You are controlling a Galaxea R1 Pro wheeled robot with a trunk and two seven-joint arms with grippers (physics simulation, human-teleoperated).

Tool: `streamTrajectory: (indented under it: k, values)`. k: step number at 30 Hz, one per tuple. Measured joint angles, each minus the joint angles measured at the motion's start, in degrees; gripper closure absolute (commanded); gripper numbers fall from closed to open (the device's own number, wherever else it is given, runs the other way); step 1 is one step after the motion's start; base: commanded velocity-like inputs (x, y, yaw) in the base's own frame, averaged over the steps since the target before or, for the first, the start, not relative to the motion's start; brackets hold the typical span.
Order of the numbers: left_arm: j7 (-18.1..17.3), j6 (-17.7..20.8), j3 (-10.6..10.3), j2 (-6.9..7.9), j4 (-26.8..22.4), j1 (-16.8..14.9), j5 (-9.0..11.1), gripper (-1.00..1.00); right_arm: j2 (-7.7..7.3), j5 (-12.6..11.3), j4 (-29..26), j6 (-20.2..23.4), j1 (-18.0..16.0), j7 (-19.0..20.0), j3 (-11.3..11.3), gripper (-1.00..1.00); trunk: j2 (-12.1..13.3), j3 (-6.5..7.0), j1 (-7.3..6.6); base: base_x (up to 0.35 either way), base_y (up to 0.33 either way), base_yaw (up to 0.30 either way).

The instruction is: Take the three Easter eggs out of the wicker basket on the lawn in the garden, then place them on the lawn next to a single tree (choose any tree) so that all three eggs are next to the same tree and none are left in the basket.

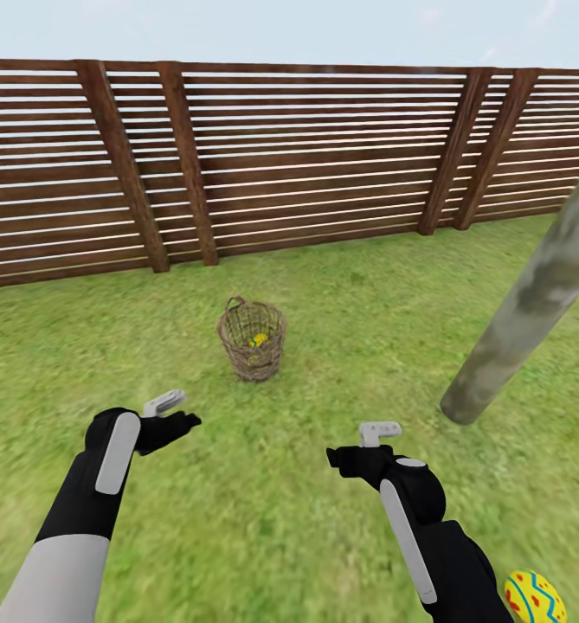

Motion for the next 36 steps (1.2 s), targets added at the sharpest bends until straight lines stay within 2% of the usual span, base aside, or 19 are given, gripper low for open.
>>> streamTrajectory:
  k: [4, 8, 24, 34, 36]
  values:
    - [0.01, 0.00, 0.01, 1.02, 0.08, 0.08, 2.63, -1.00, 0.00, 0.00, 0.00, 0.00, 0.00, 0.00, 0.00, -1.00, 0.00, 0.00, -0.01, 0.250, 0.000, 0.000]
    - [0.01, 0.00, 0.03, 1.46, 0.15, 0.12, 3.52, -1.00, 0.00, 0.01, 0.00, 0.00, 0.00, 0.00, 0.00, -1.00, 0.00, 0.00, -0.02, 0.299, 0.000, 0.000]
    - [0.00, 0.00, -0.03, 1.89, 0.20, 0.18, 4.51, -1.00, 0.00, -0.01, 0.00, 0.00, 0.00, 0.00, 0.00, -1.00, 0.00, 0.01, -0.02, 0.323, 0.000, -0.004]
    - [0.00, 0.00, 0.03, 1.96, 0.04, 0.19, 4.67, -1.00, 0.00, -0.02, -0.01, 0.00, 0.00, 0.00, 0.00, -1.00, 0.00, 0.37, -0.02, 0.327, 0.000, -0.129]
    - [-0.03, 0.00, 0.12, 1.99, -0.07, 0.25, 5.29, -1.00, 0.00, -0.04, 0.00, 0.00, 0.00, 0.00, 0.00, -1.00, 0.00, 0.41, -0.02, 0.328, 0.000, -0.047]
